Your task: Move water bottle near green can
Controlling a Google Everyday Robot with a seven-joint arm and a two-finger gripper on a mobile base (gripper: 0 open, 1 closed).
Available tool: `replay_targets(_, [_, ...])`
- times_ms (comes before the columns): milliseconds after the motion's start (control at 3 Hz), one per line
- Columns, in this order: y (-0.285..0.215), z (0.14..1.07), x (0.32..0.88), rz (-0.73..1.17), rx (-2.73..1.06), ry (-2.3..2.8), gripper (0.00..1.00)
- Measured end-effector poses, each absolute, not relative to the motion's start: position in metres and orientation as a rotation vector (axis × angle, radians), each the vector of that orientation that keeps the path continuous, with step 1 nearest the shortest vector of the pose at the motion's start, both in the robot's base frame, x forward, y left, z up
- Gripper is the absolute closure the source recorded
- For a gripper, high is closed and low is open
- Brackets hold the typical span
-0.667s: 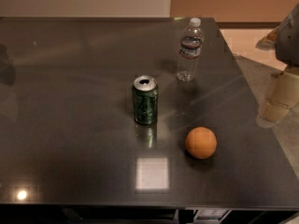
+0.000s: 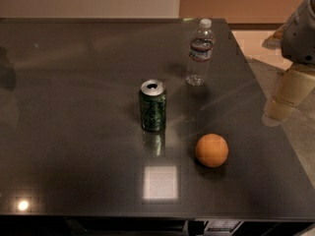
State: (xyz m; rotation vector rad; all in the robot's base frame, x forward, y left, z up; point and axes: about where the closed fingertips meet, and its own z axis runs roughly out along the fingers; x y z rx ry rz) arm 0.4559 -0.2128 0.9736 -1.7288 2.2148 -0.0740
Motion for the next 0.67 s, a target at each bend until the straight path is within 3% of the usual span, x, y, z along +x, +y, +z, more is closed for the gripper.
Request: replay_targets(667, [-0.198,0.964,0.524,0.019,-1.689,2.151,0.00])
